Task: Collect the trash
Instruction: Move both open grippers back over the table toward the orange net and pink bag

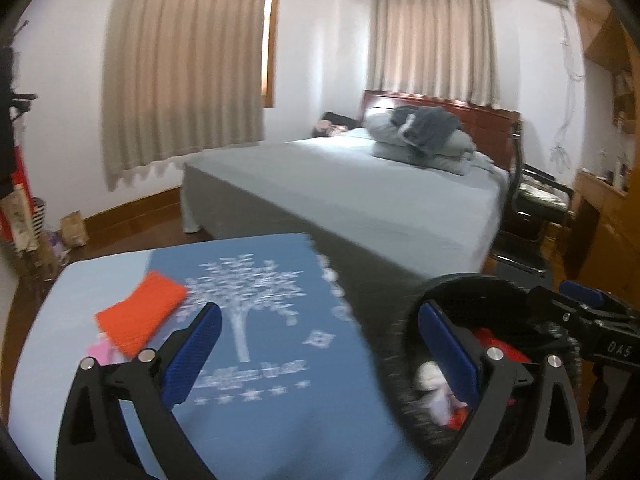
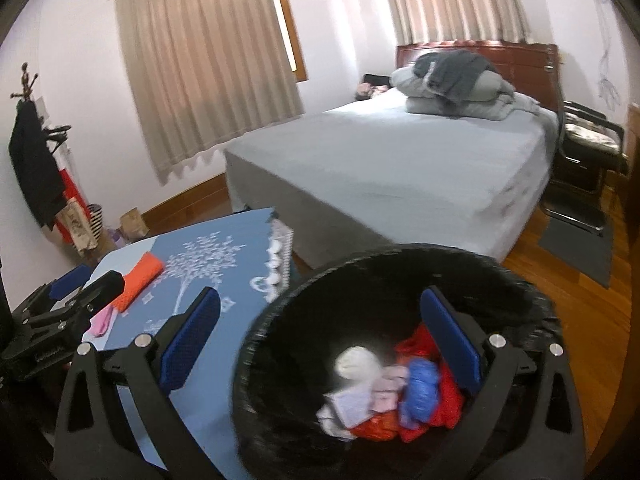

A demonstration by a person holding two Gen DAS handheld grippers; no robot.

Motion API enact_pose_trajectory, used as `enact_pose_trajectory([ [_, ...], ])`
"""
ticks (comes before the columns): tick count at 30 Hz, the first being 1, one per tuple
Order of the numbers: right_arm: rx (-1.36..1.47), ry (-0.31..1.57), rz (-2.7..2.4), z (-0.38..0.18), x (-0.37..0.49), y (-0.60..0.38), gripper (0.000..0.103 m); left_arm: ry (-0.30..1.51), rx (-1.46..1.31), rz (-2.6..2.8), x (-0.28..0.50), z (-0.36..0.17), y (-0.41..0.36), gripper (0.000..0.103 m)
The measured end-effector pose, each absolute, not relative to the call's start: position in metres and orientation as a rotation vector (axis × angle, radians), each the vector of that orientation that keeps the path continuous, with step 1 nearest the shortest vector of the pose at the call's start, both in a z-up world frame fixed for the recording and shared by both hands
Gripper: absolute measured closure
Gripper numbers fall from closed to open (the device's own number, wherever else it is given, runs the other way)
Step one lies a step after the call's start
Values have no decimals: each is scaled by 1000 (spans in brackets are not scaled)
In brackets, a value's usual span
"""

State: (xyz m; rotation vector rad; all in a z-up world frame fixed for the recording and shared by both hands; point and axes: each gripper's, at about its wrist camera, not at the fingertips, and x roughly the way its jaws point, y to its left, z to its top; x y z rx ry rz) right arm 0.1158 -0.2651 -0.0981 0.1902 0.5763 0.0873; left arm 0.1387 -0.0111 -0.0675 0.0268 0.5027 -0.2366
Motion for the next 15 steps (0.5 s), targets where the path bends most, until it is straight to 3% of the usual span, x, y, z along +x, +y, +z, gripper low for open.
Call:
enact_pose_trajectory([
  [15,130,634,282,-128,184,-137,6,587,-15,168,176,-126,159,7],
])
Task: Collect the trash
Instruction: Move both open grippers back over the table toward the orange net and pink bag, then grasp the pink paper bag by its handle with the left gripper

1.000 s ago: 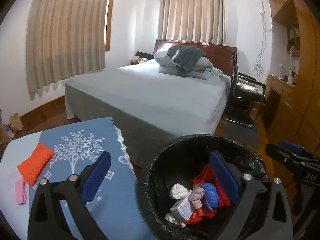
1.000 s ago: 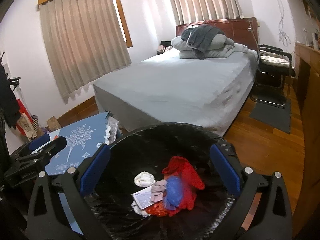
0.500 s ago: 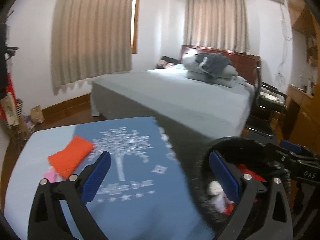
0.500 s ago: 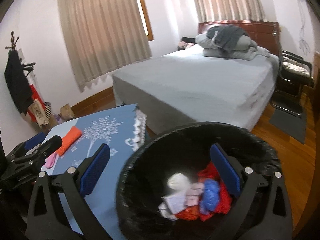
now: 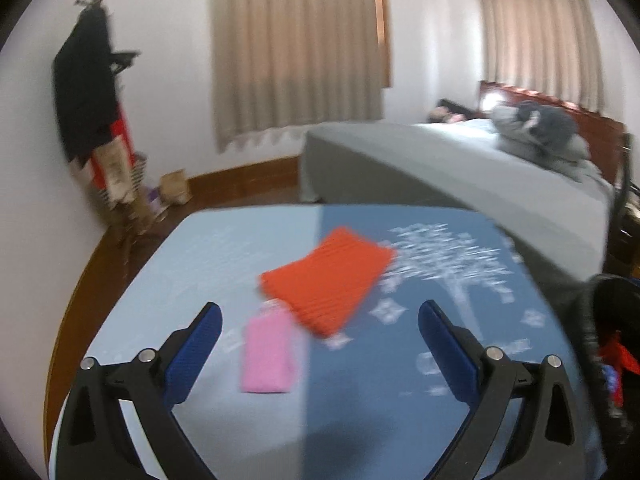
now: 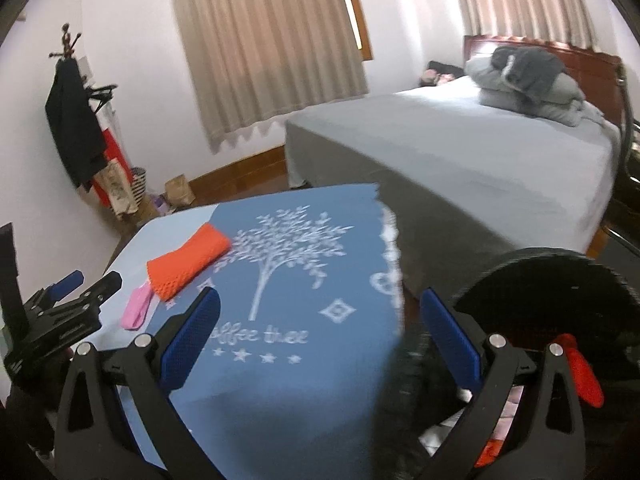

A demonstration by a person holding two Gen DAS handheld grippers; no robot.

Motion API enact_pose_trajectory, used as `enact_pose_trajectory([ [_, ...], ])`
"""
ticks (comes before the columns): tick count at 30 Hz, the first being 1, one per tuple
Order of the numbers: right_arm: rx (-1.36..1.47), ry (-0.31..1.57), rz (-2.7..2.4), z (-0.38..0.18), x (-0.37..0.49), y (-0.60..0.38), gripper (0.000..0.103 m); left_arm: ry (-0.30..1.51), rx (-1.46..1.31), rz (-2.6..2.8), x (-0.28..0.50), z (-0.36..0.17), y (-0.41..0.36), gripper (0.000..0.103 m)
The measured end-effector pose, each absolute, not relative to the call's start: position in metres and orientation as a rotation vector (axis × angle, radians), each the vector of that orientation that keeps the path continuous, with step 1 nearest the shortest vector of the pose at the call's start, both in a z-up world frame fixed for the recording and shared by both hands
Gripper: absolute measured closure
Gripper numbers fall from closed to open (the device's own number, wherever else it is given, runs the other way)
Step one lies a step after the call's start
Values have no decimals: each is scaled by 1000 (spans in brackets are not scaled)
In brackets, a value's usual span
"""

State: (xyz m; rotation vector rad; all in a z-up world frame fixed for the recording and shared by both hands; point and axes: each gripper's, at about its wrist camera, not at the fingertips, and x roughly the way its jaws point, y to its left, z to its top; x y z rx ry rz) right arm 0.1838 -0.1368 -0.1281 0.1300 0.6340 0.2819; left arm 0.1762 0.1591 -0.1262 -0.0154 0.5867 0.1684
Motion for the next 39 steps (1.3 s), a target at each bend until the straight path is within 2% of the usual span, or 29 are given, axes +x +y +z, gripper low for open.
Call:
enact_pose_trajectory([
  [12,75,698,352,-153,209,-77,6,726,-76,202,203,-171,201,27],
  [15,68,707,360,-157,212,-70,6,770,-91,189,209,-180,203,37],
  [18,60,718,364,-160,216,-64,6,816,-105,168,213,-190,205,51],
  [20,57,725,364,-161,218,-61,6,844,-119,153,216,-194,206,70],
  [21,57,727,365,-162,219,-60,6,851,-126,152,216,-195,207,71],
  [23,55,729,366,-163,221,-57,6,845,-134,144,214,-195,208,82],
  [25,54,733,370,-163,224,-52,6,836,-136,148,212,-193,208,86],
  [39,20,741,425,-166,264,15,6,732,-115,238,208,-168,247,87],
])
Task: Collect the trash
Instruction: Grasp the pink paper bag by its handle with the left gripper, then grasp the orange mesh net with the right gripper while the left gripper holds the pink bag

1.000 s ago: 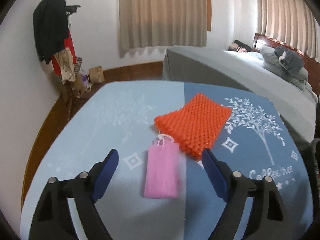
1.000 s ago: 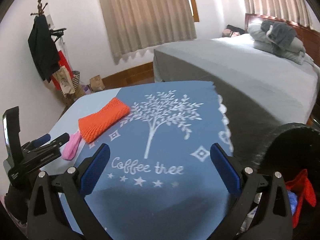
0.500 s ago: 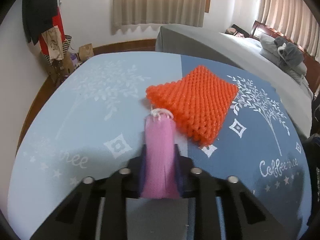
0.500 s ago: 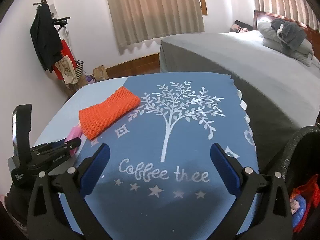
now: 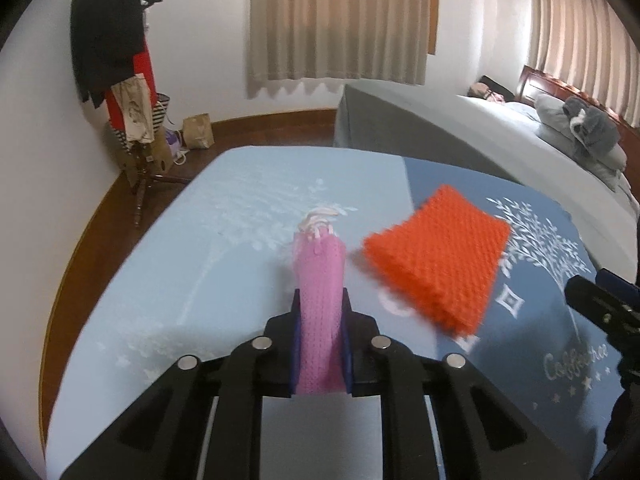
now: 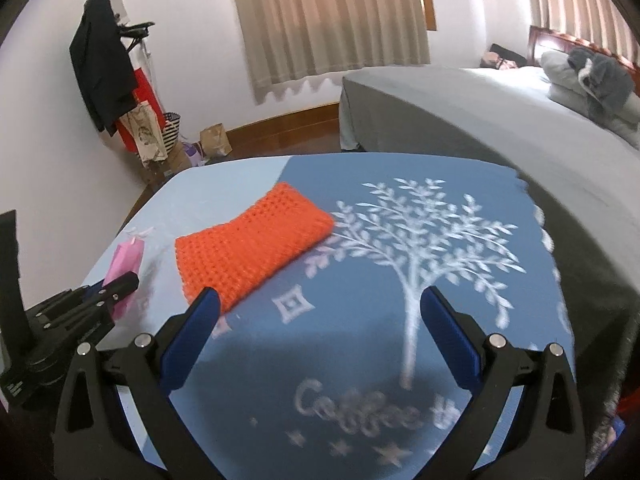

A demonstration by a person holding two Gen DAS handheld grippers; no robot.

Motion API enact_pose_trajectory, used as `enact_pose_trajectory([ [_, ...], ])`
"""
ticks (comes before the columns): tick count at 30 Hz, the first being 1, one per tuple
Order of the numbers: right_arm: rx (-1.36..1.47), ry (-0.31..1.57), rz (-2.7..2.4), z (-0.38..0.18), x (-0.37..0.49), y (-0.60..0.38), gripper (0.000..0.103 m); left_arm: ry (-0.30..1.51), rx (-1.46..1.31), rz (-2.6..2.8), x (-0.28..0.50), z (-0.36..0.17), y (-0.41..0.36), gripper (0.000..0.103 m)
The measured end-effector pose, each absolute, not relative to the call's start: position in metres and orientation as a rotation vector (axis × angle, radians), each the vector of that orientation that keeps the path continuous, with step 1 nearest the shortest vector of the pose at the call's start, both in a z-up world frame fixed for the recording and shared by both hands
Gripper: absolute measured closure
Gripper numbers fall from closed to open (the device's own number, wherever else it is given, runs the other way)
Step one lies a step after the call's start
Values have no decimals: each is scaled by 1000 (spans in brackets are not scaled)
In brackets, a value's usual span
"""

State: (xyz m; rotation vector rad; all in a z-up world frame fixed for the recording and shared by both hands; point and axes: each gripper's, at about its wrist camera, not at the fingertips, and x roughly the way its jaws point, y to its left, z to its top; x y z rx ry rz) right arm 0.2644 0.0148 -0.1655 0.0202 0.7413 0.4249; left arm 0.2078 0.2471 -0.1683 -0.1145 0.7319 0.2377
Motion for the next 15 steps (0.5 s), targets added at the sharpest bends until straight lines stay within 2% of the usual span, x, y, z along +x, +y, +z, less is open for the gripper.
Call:
enact_pose_trajectory([
  [10,-7,817,429,-186,290,64,6,722,-128,274,208,-171,271,87],
  [15,-19,878,433,-196,301,79,23,716,-125,278,205,-171,274,87],
])
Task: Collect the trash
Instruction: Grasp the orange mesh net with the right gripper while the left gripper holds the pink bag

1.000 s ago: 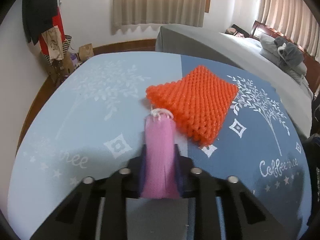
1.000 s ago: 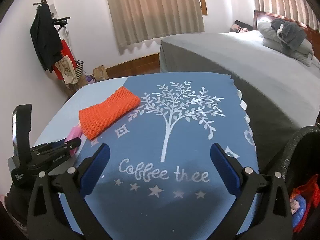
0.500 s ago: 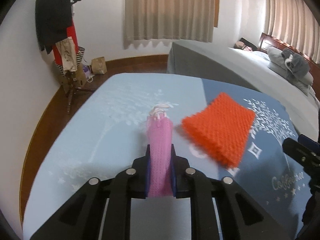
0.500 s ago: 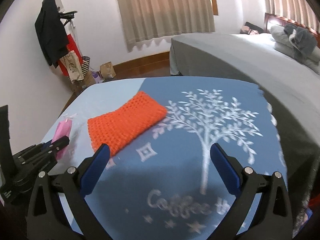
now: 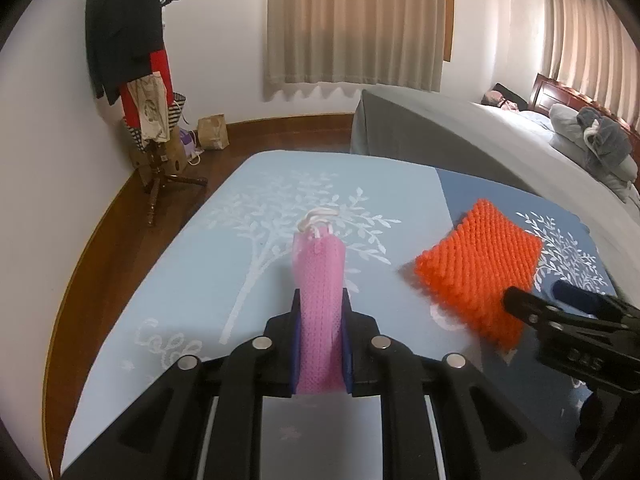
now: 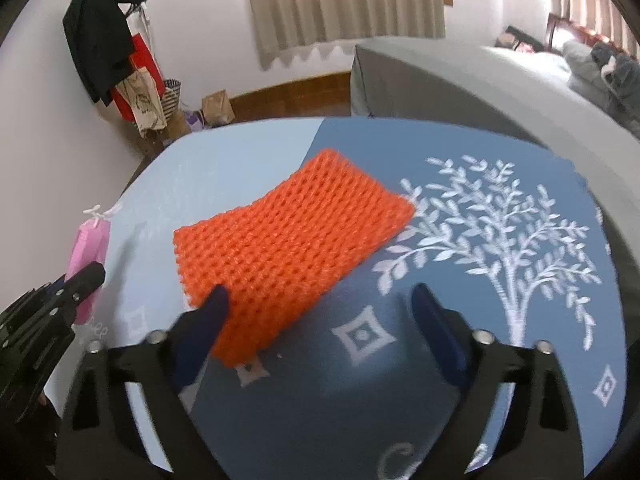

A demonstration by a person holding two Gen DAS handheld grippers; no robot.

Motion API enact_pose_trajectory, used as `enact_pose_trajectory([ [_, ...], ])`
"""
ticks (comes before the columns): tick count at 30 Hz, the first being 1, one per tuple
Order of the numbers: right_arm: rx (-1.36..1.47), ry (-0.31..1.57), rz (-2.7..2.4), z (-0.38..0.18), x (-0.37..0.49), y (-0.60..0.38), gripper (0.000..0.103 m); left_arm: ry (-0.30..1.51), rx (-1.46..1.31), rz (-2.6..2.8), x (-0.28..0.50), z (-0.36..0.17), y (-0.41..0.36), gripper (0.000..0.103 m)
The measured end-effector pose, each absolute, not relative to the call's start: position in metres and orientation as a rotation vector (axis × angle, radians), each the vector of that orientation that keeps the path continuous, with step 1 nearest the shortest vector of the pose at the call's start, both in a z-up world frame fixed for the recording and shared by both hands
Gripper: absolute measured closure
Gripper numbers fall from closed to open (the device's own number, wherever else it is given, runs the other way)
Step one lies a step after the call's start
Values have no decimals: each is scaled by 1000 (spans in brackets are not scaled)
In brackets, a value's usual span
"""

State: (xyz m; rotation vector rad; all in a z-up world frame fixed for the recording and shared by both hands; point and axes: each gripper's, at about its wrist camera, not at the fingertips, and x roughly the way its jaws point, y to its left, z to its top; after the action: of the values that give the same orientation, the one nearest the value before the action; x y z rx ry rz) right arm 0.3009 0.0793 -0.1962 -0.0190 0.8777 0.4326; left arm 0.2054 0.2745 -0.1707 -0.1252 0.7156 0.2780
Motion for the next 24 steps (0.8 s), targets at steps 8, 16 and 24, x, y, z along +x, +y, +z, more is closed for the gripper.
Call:
enact_pose_trajectory([
  [8,-12,901,525,-197,302,93,61,713,-129,279,203,-170,272,87],
  [16,9,884,599,-182,297,90,90,704,-124,284,201,-165,270,87],
  [24,26,825,622,-156,272,61,90,672,-101,256,194,-148,251,87],
])
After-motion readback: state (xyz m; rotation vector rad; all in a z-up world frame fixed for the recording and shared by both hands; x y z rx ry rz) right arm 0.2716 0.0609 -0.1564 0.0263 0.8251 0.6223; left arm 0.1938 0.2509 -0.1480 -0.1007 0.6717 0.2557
